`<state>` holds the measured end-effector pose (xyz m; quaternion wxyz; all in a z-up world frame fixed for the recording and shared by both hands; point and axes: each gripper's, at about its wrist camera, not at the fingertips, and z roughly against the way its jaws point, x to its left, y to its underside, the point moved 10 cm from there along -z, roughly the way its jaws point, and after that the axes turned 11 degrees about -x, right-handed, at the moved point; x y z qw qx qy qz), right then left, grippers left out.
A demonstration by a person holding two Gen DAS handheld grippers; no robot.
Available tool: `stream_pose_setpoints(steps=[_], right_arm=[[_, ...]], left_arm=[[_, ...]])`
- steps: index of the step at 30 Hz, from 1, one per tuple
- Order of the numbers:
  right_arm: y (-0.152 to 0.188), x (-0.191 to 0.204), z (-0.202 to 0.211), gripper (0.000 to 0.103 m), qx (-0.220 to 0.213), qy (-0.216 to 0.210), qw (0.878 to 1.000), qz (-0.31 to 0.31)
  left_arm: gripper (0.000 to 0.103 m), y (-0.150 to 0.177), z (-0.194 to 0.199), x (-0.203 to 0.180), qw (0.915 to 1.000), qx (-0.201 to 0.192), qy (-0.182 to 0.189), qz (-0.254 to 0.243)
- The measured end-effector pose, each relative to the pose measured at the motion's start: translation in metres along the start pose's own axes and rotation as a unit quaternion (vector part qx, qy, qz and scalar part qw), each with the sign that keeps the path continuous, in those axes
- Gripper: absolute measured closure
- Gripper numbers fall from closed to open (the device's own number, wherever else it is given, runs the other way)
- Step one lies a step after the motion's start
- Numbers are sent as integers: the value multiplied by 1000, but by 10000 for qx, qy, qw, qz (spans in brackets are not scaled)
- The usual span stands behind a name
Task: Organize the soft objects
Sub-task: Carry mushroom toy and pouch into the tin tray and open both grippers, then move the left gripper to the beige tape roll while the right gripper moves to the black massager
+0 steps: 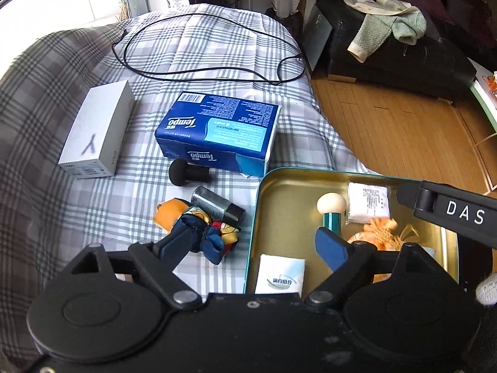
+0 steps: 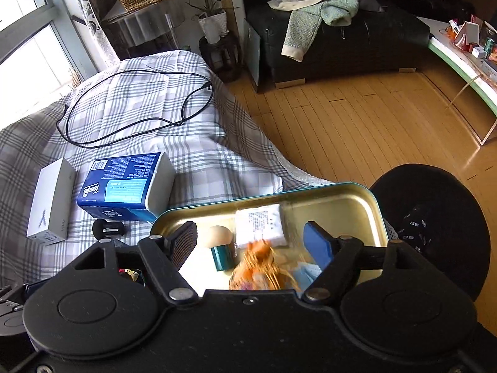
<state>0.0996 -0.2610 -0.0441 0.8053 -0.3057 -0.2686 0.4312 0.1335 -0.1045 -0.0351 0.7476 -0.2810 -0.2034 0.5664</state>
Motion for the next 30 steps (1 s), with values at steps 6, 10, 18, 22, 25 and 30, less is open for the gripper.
stream_pose_setpoints(steps=[6,10,18,22,25,30], right_arm=[[2,5,-1,30,28,-28,10000,26],[6,10,-2,30,71,-77,9999,71],[17,26,-4,30,214,-217,9993,229],[25,37,-7,30,315,-345,9984,325],[33,47,-9,30,405,-420,9974,418],[48,65,-15,30,559,-540,9952,599]], left_arm=[[9,2,12,22,9997,-113,-154,117],[4,6,19,45,9990,-149,-284,302],[1,20,28,114,9940,-124,-607,899],[1,26,32,158,9873,-159,-944,1269],[1,32,33,192,9804,-149,-1208,1551],[1,44,31,235,9701,-107,-1623,1803]])
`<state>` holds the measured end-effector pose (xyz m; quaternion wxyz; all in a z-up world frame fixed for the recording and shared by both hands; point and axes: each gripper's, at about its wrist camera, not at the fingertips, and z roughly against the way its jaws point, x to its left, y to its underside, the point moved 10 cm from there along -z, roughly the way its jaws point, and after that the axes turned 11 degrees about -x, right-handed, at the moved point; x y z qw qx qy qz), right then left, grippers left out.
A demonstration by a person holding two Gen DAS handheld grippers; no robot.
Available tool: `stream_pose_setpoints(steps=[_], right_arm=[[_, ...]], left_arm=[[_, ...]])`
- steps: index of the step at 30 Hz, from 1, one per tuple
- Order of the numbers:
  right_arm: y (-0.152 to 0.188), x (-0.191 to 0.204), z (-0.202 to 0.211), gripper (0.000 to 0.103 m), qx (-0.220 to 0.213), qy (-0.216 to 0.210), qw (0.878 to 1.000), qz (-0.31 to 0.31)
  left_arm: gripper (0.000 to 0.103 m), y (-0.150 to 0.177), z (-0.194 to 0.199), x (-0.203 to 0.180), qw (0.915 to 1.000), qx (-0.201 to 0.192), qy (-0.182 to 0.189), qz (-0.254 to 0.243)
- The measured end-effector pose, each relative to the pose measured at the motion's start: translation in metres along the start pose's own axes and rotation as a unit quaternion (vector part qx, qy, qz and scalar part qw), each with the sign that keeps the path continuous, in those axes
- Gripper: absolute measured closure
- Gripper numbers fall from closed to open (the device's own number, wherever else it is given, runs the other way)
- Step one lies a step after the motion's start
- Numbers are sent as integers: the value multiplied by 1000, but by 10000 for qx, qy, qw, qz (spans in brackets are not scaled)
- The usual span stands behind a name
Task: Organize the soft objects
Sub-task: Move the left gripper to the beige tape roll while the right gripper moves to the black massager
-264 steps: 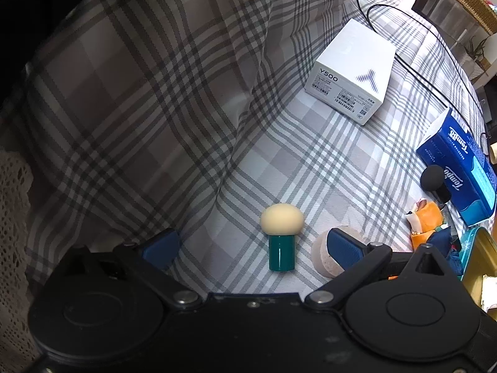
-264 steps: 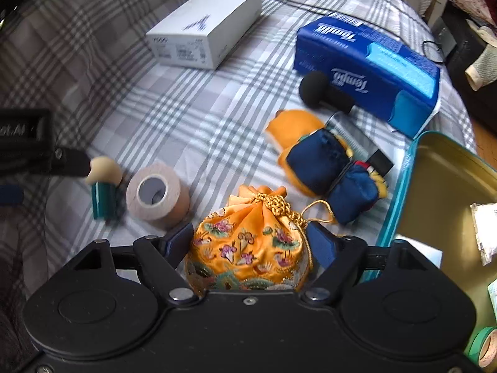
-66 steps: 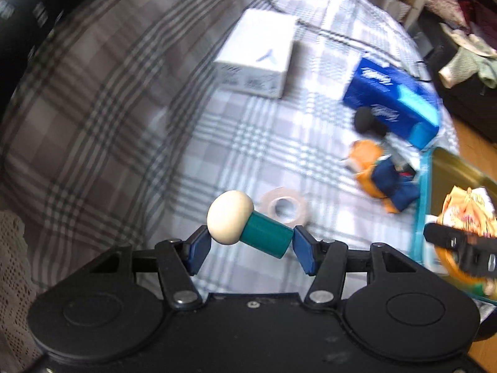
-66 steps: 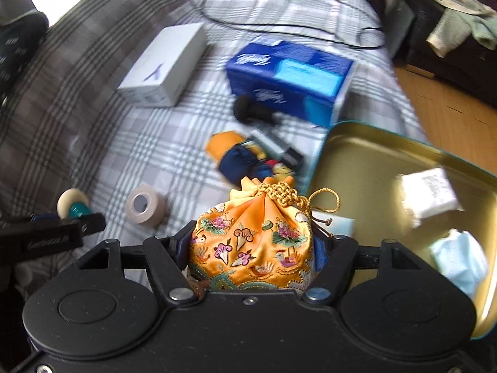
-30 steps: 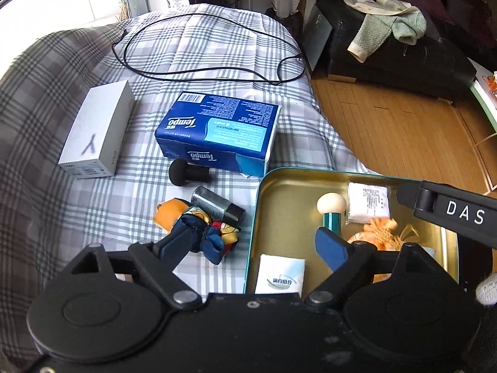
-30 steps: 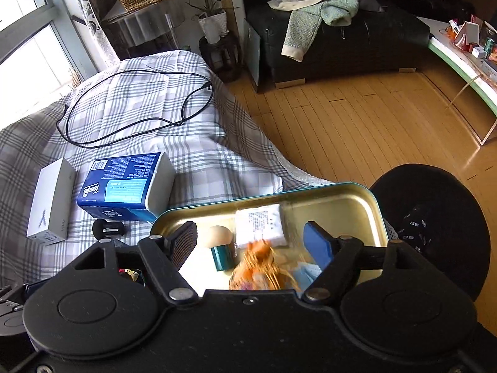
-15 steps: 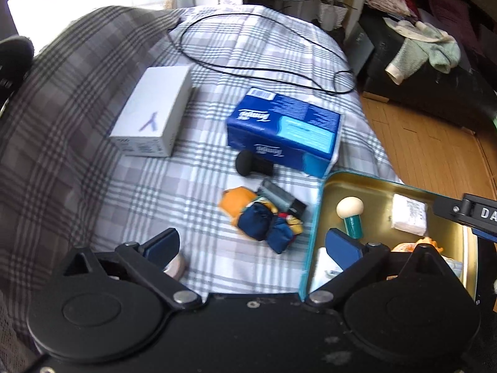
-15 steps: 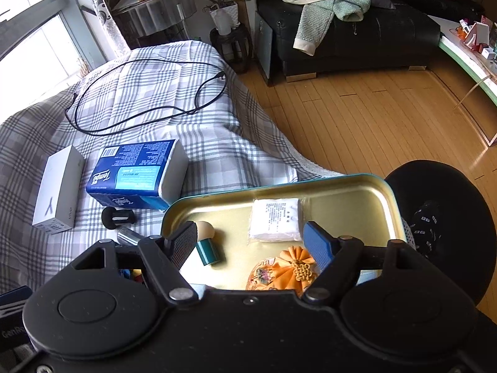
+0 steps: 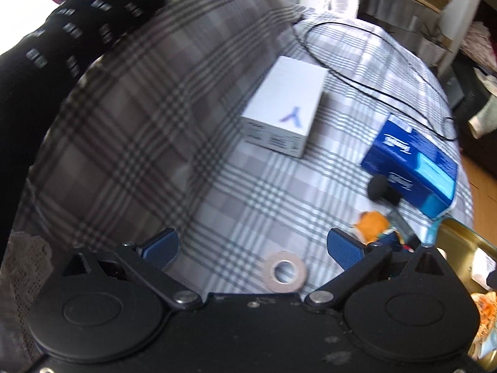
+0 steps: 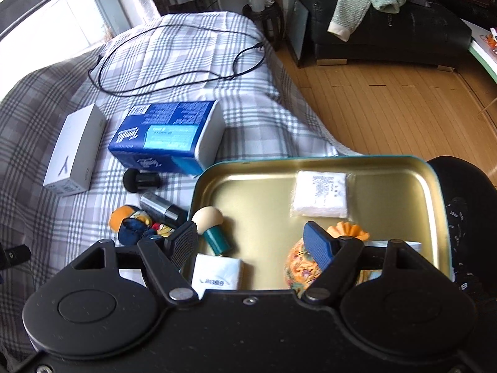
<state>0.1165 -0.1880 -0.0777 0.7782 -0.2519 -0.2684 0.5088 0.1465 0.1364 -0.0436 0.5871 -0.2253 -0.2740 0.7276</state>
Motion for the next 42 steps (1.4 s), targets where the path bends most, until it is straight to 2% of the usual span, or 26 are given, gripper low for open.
stream_pose_setpoints(steps=[7,17,20,29,42], right_arm=[[16,28,-10,30,179,-234,9994,169],[31,60,-24,31,365,-453,9976,373],[27,69,-28,31,340,-502,9974,377],[6,97,-42,31,176,-673,9971,307],[-14,138,-99,31,449,-747,9962,-92]], left_arm=[[1,15,-20,15,9990,287,-32,333],[1,38,-44,7,9985,483,16,239],[1,48,-54,9,9979,597,-29,253],[1,67,-70,-10,9962,843,194,138],[1,72,-81,-1,9954,941,34,200]])
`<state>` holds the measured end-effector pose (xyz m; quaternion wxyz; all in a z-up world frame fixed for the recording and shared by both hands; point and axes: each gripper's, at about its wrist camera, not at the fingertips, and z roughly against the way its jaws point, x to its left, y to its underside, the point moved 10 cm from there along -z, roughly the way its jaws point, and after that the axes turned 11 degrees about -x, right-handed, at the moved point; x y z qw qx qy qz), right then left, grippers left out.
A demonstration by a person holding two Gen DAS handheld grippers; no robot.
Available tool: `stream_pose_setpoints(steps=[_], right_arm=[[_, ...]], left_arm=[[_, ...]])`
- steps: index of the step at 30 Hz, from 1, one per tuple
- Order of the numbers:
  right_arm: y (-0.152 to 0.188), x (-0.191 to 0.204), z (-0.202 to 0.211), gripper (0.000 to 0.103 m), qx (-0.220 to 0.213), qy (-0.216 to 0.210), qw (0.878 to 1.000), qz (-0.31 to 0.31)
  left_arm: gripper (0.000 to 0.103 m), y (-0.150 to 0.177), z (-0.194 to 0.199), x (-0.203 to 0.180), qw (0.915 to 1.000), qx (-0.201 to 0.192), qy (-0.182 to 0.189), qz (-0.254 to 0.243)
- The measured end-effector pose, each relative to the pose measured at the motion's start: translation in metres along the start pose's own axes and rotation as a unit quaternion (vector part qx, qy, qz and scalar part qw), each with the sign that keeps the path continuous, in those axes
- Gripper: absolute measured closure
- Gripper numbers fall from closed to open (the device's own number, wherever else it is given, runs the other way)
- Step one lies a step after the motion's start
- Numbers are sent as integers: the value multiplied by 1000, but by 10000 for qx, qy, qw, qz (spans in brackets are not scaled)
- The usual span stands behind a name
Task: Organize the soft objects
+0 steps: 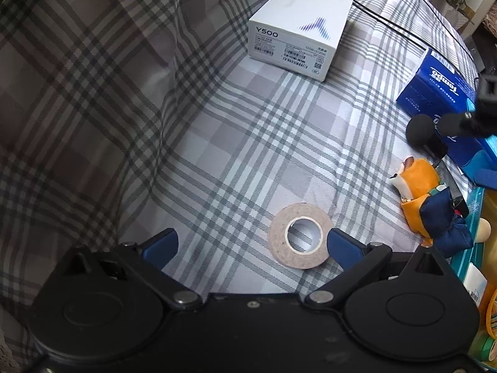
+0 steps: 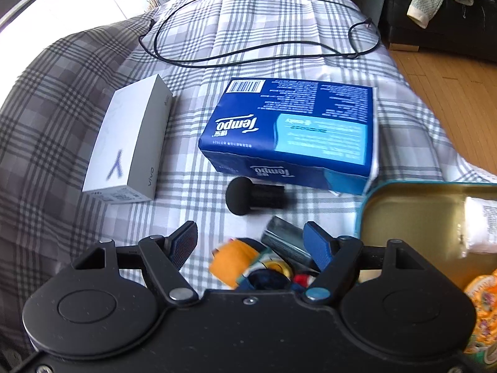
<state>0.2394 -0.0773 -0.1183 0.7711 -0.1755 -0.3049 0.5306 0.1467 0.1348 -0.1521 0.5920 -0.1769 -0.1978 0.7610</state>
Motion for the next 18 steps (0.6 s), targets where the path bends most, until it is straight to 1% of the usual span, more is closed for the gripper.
stream_pose_setpoints(steps=[6,11,15,18], right_arm=[[-10,7,-28,31,64,211,9998,17],[-9,10,-46,31,177,428,9989,71],[-8,9,-52,28,193,609,9979,130],[-8,7,-52,29,192,704,9971,207]], left_arm=[[1,-3,1,5,9999,-31,16,113],[1,-5,-1,9,9998,-29,22,180],[1,-5,-1,11,9998,-29,16,217],[1,-4,-2,12,9997,-13,25,251]])
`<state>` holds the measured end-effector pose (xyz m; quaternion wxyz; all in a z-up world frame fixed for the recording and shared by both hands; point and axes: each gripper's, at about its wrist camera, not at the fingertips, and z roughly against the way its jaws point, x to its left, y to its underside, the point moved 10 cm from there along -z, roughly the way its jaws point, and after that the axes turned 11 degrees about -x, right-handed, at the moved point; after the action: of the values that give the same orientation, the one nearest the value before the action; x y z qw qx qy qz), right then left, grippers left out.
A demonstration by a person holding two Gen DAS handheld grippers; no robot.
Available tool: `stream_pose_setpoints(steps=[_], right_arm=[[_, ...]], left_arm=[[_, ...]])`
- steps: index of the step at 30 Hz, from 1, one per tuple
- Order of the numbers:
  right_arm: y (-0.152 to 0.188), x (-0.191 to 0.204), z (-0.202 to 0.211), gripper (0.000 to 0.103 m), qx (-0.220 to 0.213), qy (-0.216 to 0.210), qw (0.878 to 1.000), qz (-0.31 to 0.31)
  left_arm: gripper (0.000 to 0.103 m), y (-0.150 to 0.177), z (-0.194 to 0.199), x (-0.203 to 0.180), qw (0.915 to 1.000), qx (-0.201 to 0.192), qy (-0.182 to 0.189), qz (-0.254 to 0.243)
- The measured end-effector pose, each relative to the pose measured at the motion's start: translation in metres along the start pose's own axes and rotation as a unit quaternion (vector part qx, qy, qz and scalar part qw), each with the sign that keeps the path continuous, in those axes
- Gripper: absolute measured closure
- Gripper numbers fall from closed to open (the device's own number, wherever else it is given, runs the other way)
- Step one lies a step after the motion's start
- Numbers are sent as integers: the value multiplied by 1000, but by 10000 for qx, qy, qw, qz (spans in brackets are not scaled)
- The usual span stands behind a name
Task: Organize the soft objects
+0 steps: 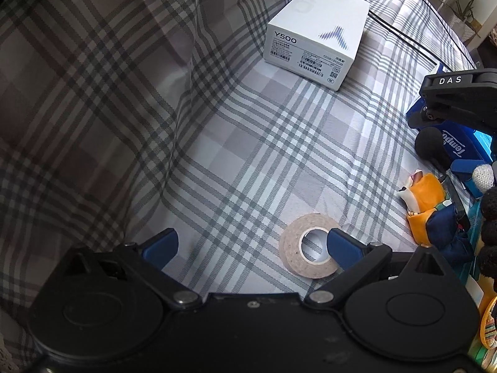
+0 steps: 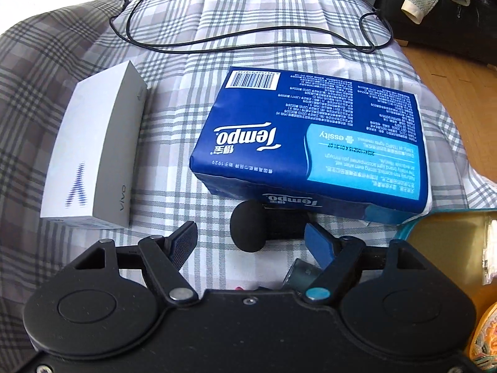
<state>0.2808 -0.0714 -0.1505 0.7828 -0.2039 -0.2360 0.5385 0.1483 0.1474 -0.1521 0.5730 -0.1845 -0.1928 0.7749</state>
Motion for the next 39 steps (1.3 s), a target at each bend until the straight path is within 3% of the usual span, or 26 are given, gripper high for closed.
stream_pose_setpoints(steps=[9,12,24,30,39], right_arm=[[6,-8,-8,32,215,45,9992,-319],[11,-9,-11,44,311,-7,9991,-301],[3,-19,1,45,182,-419,9989,-97],[0,-4,5,44,31,-667,9943,829],[9,14,2,44,-128,-770,9641,2539]], left_arm=[[1,0,1,1,10000,-26,-25,-20],[1,-1,0,3,10000,-37,-60,-17],[1,1,-3,3,10000,18,-61,8],[1,2,-4,2,10000,38,-58,8],[1,1,-3,3,10000,21,-85,-5]])
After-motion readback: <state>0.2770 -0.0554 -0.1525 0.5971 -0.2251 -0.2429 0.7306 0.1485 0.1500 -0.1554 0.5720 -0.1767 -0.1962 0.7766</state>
